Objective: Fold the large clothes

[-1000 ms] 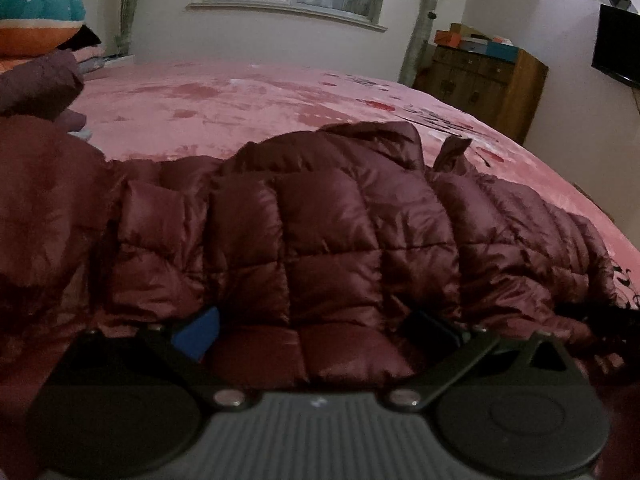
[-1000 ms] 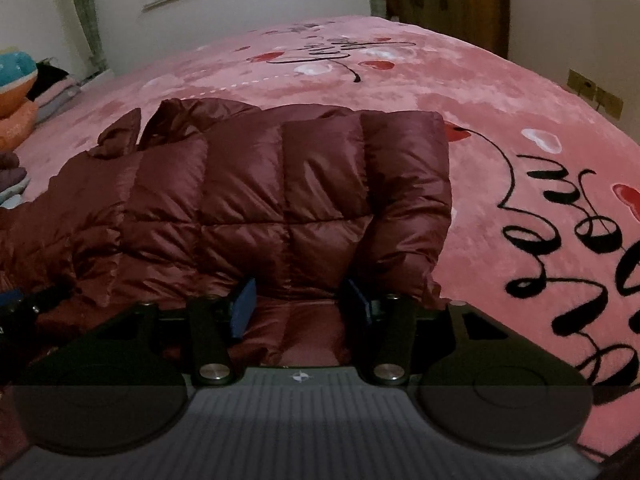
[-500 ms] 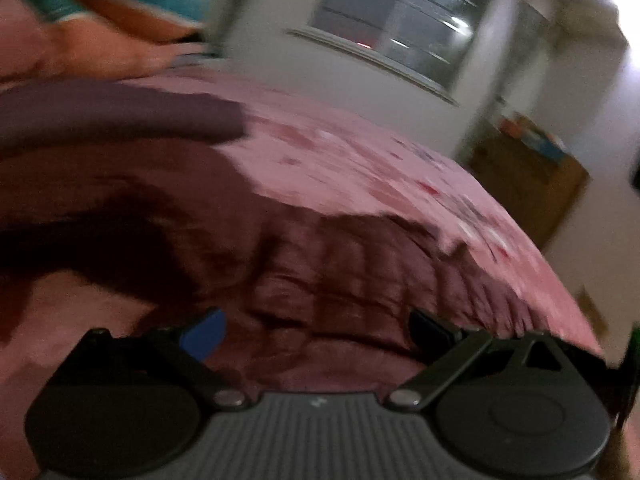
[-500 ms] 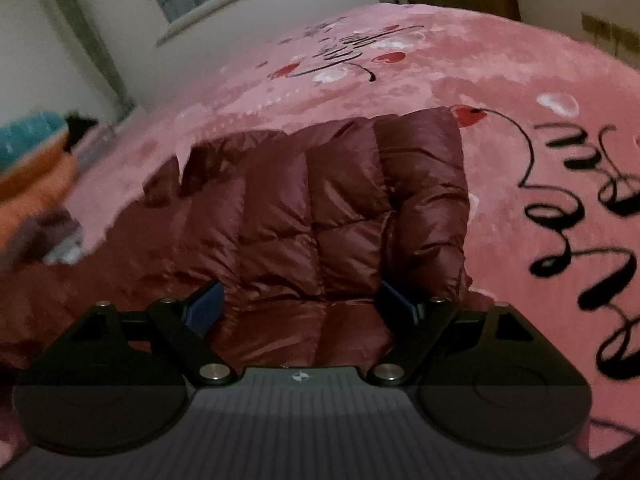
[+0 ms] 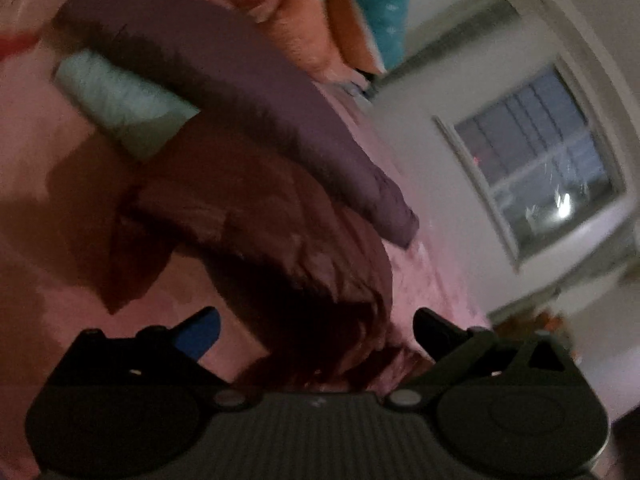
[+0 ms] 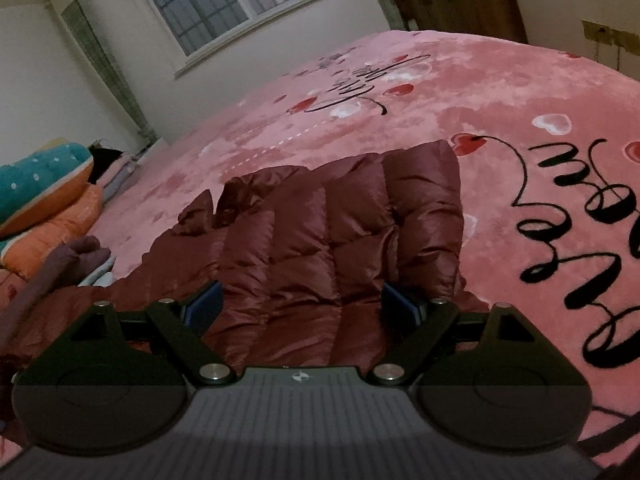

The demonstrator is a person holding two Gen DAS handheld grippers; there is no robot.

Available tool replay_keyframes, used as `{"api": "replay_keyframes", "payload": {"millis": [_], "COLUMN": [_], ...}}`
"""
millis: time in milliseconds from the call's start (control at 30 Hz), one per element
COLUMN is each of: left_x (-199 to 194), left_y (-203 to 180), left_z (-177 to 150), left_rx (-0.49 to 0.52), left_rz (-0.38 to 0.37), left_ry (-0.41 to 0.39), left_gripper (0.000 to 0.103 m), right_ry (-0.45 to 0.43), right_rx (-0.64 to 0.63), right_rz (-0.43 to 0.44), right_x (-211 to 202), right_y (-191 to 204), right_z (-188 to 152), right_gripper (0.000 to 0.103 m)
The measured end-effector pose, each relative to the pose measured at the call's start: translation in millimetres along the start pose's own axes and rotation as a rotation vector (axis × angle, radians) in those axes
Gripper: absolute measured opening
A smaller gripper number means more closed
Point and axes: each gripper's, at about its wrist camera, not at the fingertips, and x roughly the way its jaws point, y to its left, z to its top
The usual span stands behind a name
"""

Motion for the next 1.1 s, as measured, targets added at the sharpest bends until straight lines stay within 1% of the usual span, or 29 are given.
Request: {"api": "replay_keyframes", "payload": {"millis": [100, 200, 267, 400, 433, 500, 567, 633, 667, 733, 833, 933, 1000, 1033, 1100], "left_x": [10.8, 23.3, 29.4, 37.8, 39.1, 40.3, 38.8, 32.0, 29.3, 25.7, 26.5, 31.3, 37.6, 40.8, 46.9], "left_y": [13.7, 19.5, 22.2, 28.6, 29.0, 27.6, 20.9, 10.1, 4.8, -14.1, -53.8, -100.6, -133.3, -152.3, -181.8], "left_z": [4.9, 7.1, 10.3, 19.1, 21.1, 25.3, 28.9, 33.0, 36.0, 42.2, 45.9, 40.5, 29.7, 20.4, -0.9], "left_rx": [-0.097, -0.151, -0.171, -0.199, -0.196, -0.184, -0.160, -0.117, -0.093, -0.031, 0.108, 0.275, 0.392, 0.460, 0.572], "left_rz": [-0.018, -0.027, -0.030, 0.021, 0.031, 0.037, 0.031, 0.028, 0.020, 0.009, -0.012, -0.053, -0.082, -0.107, -0.164], "left_ry": [-0.018, -0.031, -0.066, -0.124, -0.140, -0.165, -0.179, -0.214, -0.234, -0.265, -0.298, -0.294, -0.278, -0.264, -0.228], "left_gripper": [0.102, 0.102, 0.102, 0.101, 0.098, 0.085, 0.055, 0.044, 0.041, 0.039, 0.039, 0.040, 0.045, 0.051, 0.054], "right_ry": [0.013, 0.020, 0.030, 0.045, 0.045, 0.043, 0.039, 0.036, 0.034, 0.030, 0.023, 0.016, 0.008, 0.005, 0.000], "right_rx": [-0.004, -0.017, -0.023, -0.039, -0.041, -0.033, -0.019, -0.001, 0.010, 0.039, 0.091, 0.127, 0.135, 0.137, 0.141], "right_rz": [0.016, 0.029, 0.037, 0.042, 0.041, 0.040, 0.042, 0.036, 0.032, 0.031, 0.039, 0.045, 0.047, 0.048, 0.049], "right_x": [6.2, 13.0, 13.4, 17.9, 16.8, 16.9, 16.6, 16.7, 16.8, 15.9, 14.2, 10.8, 8.8, 6.8, 4.9], "right_y": [-1.8, 0.6, 1.9, 4.6, 3.7, 2.0, -1.1, -4.6, -6.5, -11.9, -19.8, -25.7, -25.7, -26.2, -26.4], "right_z": [1.7, 2.1, 1.8, 2.5, 3.2, 5.3, 5.9, 7.0, 7.8, 10.1, 11.8, 12.4, 12.1, 12.0, 11.4], "right_gripper": [0.103, 0.103, 0.103, 0.103, 0.103, 0.103, 0.103, 0.103, 0.103, 0.103, 0.103, 0.103, 0.103, 0.103, 0.103]}}
